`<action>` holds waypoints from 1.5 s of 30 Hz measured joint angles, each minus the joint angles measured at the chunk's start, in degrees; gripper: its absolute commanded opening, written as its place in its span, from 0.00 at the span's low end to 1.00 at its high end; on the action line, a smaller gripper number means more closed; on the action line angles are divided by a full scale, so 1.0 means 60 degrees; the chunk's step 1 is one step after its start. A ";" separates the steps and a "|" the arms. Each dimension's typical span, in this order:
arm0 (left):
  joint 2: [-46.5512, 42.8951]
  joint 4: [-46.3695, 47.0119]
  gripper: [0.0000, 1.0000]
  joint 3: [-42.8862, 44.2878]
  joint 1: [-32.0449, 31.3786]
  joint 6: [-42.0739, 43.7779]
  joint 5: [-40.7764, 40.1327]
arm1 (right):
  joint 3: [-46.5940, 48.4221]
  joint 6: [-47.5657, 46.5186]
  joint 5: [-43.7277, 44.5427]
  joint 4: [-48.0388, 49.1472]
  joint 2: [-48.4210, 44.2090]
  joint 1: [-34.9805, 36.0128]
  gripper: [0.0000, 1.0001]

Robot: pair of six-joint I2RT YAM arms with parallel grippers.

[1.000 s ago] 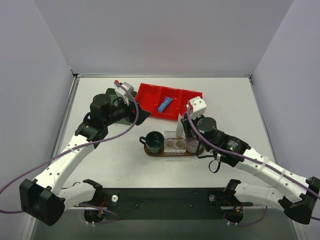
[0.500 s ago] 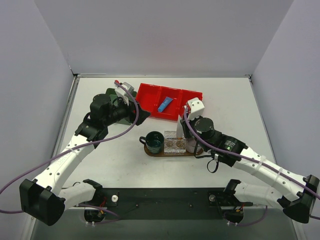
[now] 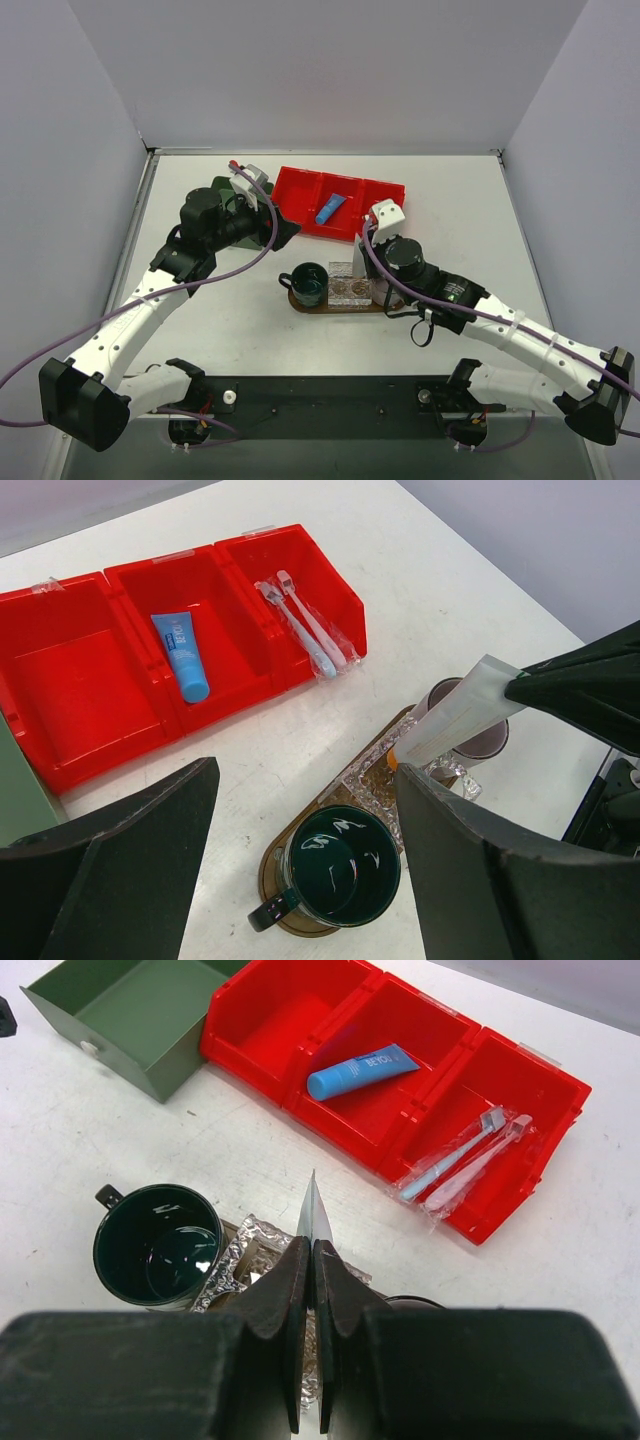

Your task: Prepare toiletry sets of a toothbrush and toothpaste on the tray

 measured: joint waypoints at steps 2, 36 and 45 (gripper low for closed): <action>0.0000 0.0000 0.81 0.0000 0.0000 0.0004 0.0000 | -0.0033 0.0000 0.0022 0.0069 0.0007 0.0000 0.00; 0.0000 0.0000 0.82 0.0000 0.0000 0.0025 -0.0004 | -0.0827 0.0146 0.0321 0.0823 0.0324 0.0000 0.00; 0.0000 0.0000 0.82 0.0000 0.0000 0.0029 -0.0004 | -0.0980 0.0182 0.0437 0.1126 0.0510 0.0000 0.00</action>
